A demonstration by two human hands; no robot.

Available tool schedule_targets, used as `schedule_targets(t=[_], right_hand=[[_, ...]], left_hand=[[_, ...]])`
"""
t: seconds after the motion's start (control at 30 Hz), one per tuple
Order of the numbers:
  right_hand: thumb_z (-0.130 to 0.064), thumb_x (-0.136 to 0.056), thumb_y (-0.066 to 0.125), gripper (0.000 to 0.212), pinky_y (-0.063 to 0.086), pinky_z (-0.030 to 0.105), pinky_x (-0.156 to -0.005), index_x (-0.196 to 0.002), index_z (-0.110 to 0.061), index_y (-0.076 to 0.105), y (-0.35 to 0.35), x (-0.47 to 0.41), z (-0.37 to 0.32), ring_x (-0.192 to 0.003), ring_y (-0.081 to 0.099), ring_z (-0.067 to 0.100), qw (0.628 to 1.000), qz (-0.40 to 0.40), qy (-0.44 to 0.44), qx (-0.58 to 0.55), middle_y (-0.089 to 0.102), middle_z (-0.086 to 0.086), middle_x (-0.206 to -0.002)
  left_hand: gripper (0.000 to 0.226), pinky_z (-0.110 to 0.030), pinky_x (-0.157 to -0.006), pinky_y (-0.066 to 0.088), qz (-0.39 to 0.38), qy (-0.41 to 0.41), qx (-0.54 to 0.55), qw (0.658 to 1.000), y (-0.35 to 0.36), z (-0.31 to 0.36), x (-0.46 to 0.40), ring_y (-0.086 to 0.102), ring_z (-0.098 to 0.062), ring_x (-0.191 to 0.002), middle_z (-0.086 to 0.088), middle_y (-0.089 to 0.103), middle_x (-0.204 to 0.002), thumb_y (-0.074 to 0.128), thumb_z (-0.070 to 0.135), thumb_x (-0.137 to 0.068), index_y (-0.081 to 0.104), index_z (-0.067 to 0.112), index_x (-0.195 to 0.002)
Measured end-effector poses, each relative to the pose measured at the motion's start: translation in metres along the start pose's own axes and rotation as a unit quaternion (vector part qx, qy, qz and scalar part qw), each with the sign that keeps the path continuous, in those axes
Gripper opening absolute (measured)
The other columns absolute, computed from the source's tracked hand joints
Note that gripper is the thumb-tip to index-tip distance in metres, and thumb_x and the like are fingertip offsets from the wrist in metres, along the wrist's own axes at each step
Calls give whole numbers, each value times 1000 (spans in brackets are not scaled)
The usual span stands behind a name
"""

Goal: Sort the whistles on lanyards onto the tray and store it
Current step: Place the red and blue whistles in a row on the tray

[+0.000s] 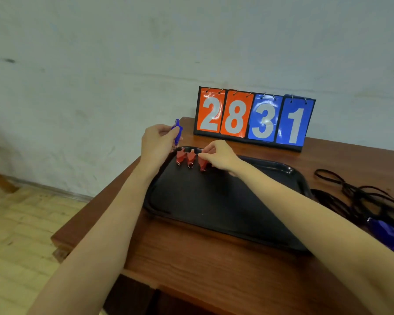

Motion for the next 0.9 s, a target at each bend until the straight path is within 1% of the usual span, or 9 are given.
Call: schedule_targets(t=[0.1,0.2,0.33,0.4,0.47,0.53,0.6,0.67,0.9], right_hand=[[-19,-93,59,22,43,24,-77,-105,-2,68,5,-4,3,-85,54,9,1000,15,17,5,66,12,-110],[-21,-93,60,25,42,24,-78,-107,-3,67,5,-5,5,-86,53,10,999,29,24,11,64,12,-113],[-25,-97,53,30,41,23,-88,-121,-7,58,-5,2,6,-111,56,18,997,65,-22,41,59,8,-123],[-23,-99,48,30,40,24,-94,-125,-10,58,-10,10,8,-116,54,18,987,34,-92,123,56,7,-127],[-22,-100,44,32,40,30,-103,-128,-12,57,-11,21,11,-121,51,17,963,-18,-155,220,55,6,-132],[-24,-100,43,37,37,37,-109,-135,-15,51,-9,29,13,-130,45,18,938,-51,-186,288,50,4,-141],[-26,-100,43,42,34,39,-111,-141,-16,44,-8,31,14,-136,39,18,927,-57,-194,315,43,2,-148],[-27,-101,41,43,35,39,-110,-143,-17,42,-7,30,13,-136,39,18,923,-57,-197,326,42,1,-148],[-27,-101,40,38,38,36,-104,-135,-14,50,-5,28,9,-128,46,18,924,-51,-193,327,50,3,-140]], left_hand=[[27,-21,-69,50,22,-2,2,1000,-3,-1,-2,62,-8,-74,-6,71,-98,58,24,-94,63,9,-115],[25,-23,-71,51,26,-3,4,1000,-3,0,-3,62,-9,-74,-7,71,-99,58,24,-94,63,9,-114],[23,-22,-71,51,18,-2,-8,1000,0,-1,-2,62,-9,-76,-7,70,-101,58,24,-93,63,10,-111],[26,-20,-69,51,8,-3,-12,1000,1,-2,-1,63,-10,-77,-7,70,-101,58,25,-93,64,9,-113],[27,-21,-69,51,-1,0,-15,1000,3,-2,0,64,-12,-79,-7,70,-100,58,24,-93,64,8,-114],[28,-26,-74,54,-8,1,-19,1000,4,-1,1,66,-15,-84,-8,71,-101,59,25,-93,64,8,-114],[29,-27,-75,54,-14,-2,-23,1000,5,-2,1,66,-17,-86,-8,70,-103,59,25,-93,64,8,-115],[30,-24,-71,52,-20,-5,-29,999,6,-2,3,65,-17,-85,-9,69,-105,59,25,-92,63,7,-116],[32,-21,-66,51,-26,-11,-48,998,6,-3,3,62,-14,-79,-11,68,-109,59,26,-92,63,8,-117]])
Point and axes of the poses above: each hand's wrist, its own x-axis away from the middle knuckle, its own y-axis out of the palm, z = x × y, the point moved 1 cm from there along -x, towards the middle knuckle
